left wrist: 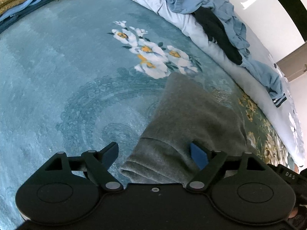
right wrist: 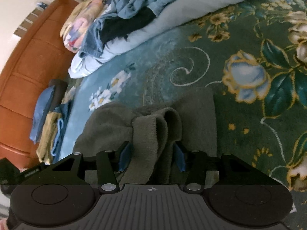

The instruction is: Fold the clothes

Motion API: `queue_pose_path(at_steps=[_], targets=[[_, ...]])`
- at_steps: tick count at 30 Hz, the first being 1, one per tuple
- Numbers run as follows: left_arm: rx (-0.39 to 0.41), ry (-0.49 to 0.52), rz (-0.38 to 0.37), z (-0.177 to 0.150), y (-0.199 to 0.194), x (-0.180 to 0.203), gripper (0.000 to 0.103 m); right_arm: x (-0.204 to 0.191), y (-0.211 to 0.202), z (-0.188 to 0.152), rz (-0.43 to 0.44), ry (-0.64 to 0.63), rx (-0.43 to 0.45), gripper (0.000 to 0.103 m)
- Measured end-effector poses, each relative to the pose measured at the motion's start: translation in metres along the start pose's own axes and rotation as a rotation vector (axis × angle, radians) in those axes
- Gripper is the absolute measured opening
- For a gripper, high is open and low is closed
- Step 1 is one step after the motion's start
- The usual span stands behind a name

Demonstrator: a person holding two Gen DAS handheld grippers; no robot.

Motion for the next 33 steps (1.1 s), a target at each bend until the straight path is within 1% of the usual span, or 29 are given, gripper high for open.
queue_pose_path(at_steps=[3,5,7,9,10,12,13,14,15,17,19,23,25,27,31,33], targets=[[-0.001,-0.013,0.004,-0.001,0.001,0.0,0.083,0.007,0.006,-0.002,-0.001,0.019,-0.035,0.05],[-0.001,-0.02,0.008,-0.001,0.001,-0.001,0.083,0.009,0.005,-0.006,0.024,0.058,-0.046,0.05],[0.001,-0.02,0.015,-0.001,0.001,-0.001,0.083,0.008,0.004,-0.01,0.071,0.094,-0.057,0.05],[0.002,-0.023,0.02,-0.001,0.002,-0.001,0.084,0.002,0.006,-0.014,0.137,0.126,-0.087,0.05],[0.002,-0.027,0.022,0.0,0.002,-0.002,0.084,-0.001,0.008,-0.016,0.163,0.137,-0.097,0.048],[0.002,-0.031,0.024,0.0,0.003,-0.002,0.084,-0.001,0.011,-0.014,0.175,0.153,-0.083,0.039],[0.003,-0.031,0.024,0.0,0.003,-0.001,0.084,0.001,0.013,-0.012,0.183,0.188,-0.077,0.029],[0.003,-0.031,0.023,0.001,0.003,-0.001,0.084,0.004,0.015,-0.01,0.191,0.222,-0.071,0.021],[0.005,-0.029,0.025,0.001,0.002,0.0,0.084,0.005,0.016,-0.008,0.196,0.243,-0.065,0.019],[0.009,-0.026,0.03,0.001,0.002,0.0,0.084,0.001,0.014,-0.006,0.194,0.242,-0.053,0.016],[0.014,-0.032,0.029,0.003,0.0,0.001,0.084,-0.005,0.008,-0.002,0.196,0.233,-0.039,0.014],[0.04,-0.034,-0.011,0.008,-0.011,0.007,0.084,-0.019,-0.022,0.018,0.248,0.22,0.043,0.014],[0.047,-0.024,-0.029,0.01,-0.014,0.011,0.084,-0.014,-0.032,0.025,0.225,0.201,0.071,0.014],[0.053,-0.018,-0.042,0.012,-0.015,0.015,0.084,0.001,-0.031,0.025,0.187,0.212,0.064,0.014],[0.061,0.004,-0.051,0.018,-0.014,0.022,0.084,0.029,-0.01,0.009,0.117,0.252,-0.009,0.014],[0.052,0.027,-0.042,0.019,-0.01,0.024,0.084,0.035,-0.004,0.004,0.108,0.269,-0.017,0.014]])
Point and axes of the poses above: each gripper's, at about its wrist camera, not at the fingertips, and y roughly the way its jaws point, x to its right, z to its top, the point moved 10 cm from there along y, roughly the way its jaws point, and after that the axes turned 2 degrees about -z, right-handed, at the moved point
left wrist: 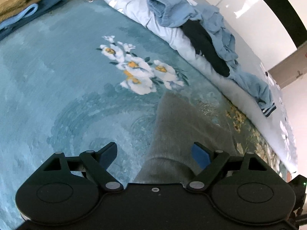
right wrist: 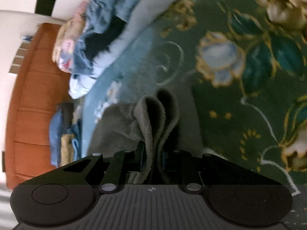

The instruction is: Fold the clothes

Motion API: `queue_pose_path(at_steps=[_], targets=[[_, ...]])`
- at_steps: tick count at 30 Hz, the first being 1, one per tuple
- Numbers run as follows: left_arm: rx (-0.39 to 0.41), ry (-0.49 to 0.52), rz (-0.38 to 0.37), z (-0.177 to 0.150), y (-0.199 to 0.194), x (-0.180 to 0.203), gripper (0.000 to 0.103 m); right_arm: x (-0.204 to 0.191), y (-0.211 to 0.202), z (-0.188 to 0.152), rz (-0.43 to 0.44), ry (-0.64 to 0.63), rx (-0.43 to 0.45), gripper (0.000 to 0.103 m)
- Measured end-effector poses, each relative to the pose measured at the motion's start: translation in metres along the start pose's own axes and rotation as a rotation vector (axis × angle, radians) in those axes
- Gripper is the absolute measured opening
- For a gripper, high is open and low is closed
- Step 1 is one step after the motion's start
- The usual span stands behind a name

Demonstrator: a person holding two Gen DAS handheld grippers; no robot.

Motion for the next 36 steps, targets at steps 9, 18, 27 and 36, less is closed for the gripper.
queue_pose_path(at_steps=[9,18,27,36], targets=[[0.018,0.02,-0.021,0.013,-0.007,0.001,0.084,-0.008,-0.017,-0.002,-0.018,-0.052,0.02,0.025],[0.003,0.043,-0.074,0.02,-0.027,0.007,0.084,-0.03,-0.068,0.011,-0.05,-0.117,0.143,0.043],[-0.018,0.239,-0.054,-0.024,-0.036,-0.002,0.077,-0.108,-0.008,0.01,-0.015,-0.259,0.03,0.043],[-0.044,0.46,-0.105,-0.044,-0.02,-0.001,0.058,-0.156,0.043,0.01,-0.107,-0.385,-0.049,0.044]])
Point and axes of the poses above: each gripper's, at about its wrist camera, not at the fingertips, and y roughly the way its jaws point, x to its right, z to its top, the point moved 10 cm from there along y, roughly the way its jaws point, and after that the axes turned 2 degrees about -z, right-handed, at the moved point
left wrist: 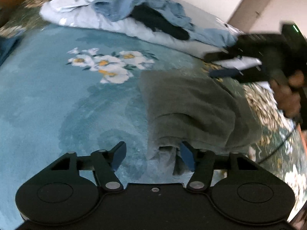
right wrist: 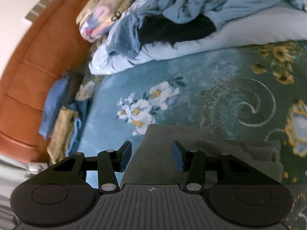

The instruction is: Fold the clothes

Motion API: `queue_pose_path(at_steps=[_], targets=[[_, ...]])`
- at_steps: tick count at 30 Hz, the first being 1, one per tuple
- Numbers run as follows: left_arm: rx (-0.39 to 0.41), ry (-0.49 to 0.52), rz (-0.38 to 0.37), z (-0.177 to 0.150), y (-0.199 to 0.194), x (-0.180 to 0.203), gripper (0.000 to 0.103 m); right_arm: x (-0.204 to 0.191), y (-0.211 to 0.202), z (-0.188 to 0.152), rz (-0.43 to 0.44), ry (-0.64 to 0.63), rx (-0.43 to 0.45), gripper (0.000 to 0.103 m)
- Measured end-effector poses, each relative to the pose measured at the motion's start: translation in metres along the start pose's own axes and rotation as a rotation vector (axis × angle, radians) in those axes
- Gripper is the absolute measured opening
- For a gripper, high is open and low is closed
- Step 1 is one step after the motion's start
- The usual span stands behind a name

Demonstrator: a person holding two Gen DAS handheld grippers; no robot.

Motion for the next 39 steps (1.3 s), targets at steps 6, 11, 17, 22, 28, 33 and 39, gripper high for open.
queue_pose_path(at_steps=[6,11,17,22,28,33,39], targets=[[0.004,0.13,-0.031,-0.005,0.017,0.013,0.044,-0.025,0.038,0.017,-0.083,-0.123,-0.103,0.043],[0.021,0.194,-0.034,-0.006,0.028,0.015,0.036,-0.042,0.067,0.033,-0.14,-0.198,-0.183,0.043],[0.033,0.15,-0.053,-0.004,0.026,0.007,0.012,-0.044,0.096,0.032,-0.215,-0.258,-0.266,0.043],[0.016,0.091,-0.074,-0.009,0.023,0.001,0.008,-0.039,0.113,0.022,-0.271,-0.3,-0.33,0.043],[-0.023,-0.027,-0.085,-0.023,0.027,-0.015,0.008,-0.023,0.124,0.019,-0.346,-0.295,-0.349,0.042],[-0.052,-0.077,-0.086,-0.032,0.033,-0.023,0.008,-0.009,0.131,0.012,-0.366,-0.251,-0.369,0.042],[-0.039,-0.086,-0.116,-0.035,0.028,-0.024,0.009,-0.021,0.115,0.02,-0.328,-0.271,-0.289,0.042]])
Point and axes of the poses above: each gripper's, at about its wrist camera, not at the fingertips, and y roughly the way its jaws point, x to its right, z to its top, the point moved 10 cm from there along y, roughly the way its jaws point, and after that the axes turned 2 degrees about -z, right-handed, at the moved point
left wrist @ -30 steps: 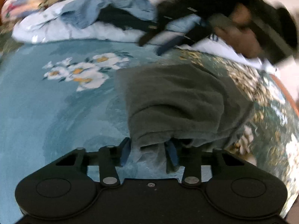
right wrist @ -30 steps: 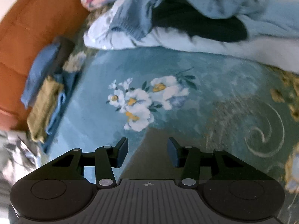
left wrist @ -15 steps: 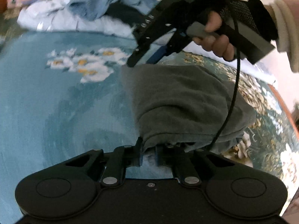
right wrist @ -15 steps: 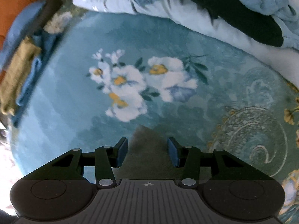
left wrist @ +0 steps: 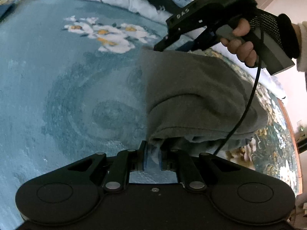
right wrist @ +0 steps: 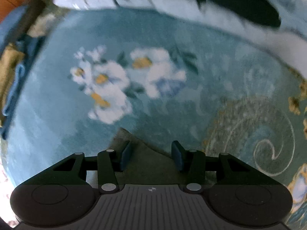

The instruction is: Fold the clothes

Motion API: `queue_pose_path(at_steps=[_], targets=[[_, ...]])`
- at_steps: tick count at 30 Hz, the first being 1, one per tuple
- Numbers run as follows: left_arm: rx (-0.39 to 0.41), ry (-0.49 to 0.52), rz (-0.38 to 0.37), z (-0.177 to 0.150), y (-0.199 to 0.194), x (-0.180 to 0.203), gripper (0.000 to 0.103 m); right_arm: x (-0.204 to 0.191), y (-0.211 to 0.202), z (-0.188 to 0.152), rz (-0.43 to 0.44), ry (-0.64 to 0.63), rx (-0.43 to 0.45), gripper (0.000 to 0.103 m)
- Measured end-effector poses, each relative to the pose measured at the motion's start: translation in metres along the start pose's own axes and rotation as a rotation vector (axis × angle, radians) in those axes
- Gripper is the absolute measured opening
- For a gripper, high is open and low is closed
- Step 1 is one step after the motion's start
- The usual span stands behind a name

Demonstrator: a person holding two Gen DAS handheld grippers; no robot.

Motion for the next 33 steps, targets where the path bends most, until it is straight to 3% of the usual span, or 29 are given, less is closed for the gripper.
queue_pose_path(at_steps=[3,6,9,13,18,25,28,33], targets=[[0.021,0.042,-0.003,0.005,-0.004,0.006,0.009,-0.01,-0.027,-0.002,0.059,-0.045,0.061,0.042],[0.027,0.111,0.015,0.008,-0.002,0.012,0.009,-0.011,-0.044,-0.008,0.069,-0.053,0.067,0.043],[0.043,0.156,0.023,0.013,0.0,0.018,0.009,-0.008,-0.049,-0.015,0.09,-0.014,0.049,0.043],[0.053,0.208,0.046,0.015,-0.001,0.024,0.014,-0.018,-0.051,-0.032,0.182,0.042,0.004,0.043],[0.058,0.264,0.096,0.014,-0.006,0.022,0.022,-0.044,-0.06,-0.061,0.25,-0.022,-0.047,0.043],[0.11,0.379,0.111,0.025,-0.004,0.033,0.026,-0.047,-0.054,-0.071,0.217,-0.013,-0.066,0.039],[0.114,0.424,0.108,0.025,-0.001,0.041,0.013,-0.041,-0.048,-0.071,0.209,0.031,-0.081,0.037],[0.13,0.322,0.02,0.023,-0.01,0.04,0.01,-0.026,-0.035,-0.07,0.162,0.08,-0.082,0.036]])
Point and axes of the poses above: each gripper's, at about its wrist camera, not at the fingertips, and y roughly the way its jaws point, x to its right, z to its top, the point moved 10 cm from there along y, roughly the way its jaws point, and after that the axes turned 2 degrees about -z, right-handed, at the moved point
